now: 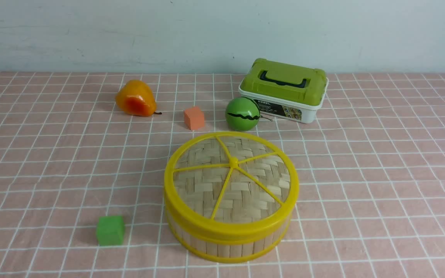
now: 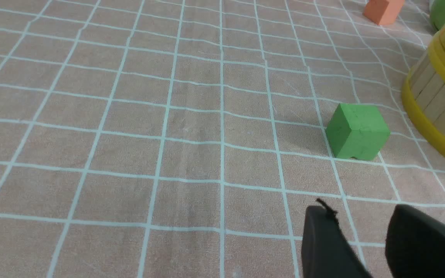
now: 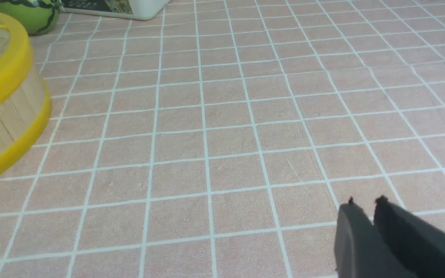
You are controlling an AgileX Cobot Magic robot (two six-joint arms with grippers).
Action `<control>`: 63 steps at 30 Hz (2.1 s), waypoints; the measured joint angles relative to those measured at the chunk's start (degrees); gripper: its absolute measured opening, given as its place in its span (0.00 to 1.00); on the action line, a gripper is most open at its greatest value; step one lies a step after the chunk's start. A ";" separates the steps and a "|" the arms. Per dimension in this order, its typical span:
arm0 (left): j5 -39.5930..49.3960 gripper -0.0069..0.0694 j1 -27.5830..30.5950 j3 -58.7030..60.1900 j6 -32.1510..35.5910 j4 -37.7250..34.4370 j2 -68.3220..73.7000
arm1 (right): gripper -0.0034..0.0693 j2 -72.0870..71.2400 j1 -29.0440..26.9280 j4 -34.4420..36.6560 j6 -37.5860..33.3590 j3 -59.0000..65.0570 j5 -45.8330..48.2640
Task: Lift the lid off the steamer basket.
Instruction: Use the right arm to lift the lid of the steamer
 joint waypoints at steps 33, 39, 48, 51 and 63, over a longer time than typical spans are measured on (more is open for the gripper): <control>0.00 0.40 0.00 0.00 0.00 0.00 0.00 | 0.18 0.00 0.00 0.00 0.00 0.00 0.05; 0.00 0.40 0.00 0.00 0.00 0.00 0.00 | 0.19 0.00 0.00 -0.05 0.00 0.00 0.05; 0.00 0.40 0.00 0.00 0.00 0.00 0.00 | 0.21 0.00 0.00 0.34 0.00 0.00 0.05; 0.00 0.40 0.00 0.00 0.00 0.00 0.00 | 0.21 0.00 0.00 2.66 0.00 0.00 0.05; 0.00 0.40 0.00 0.00 0.00 0.00 0.00 | 0.22 0.00 0.00 48.91 18.10 0.50 0.95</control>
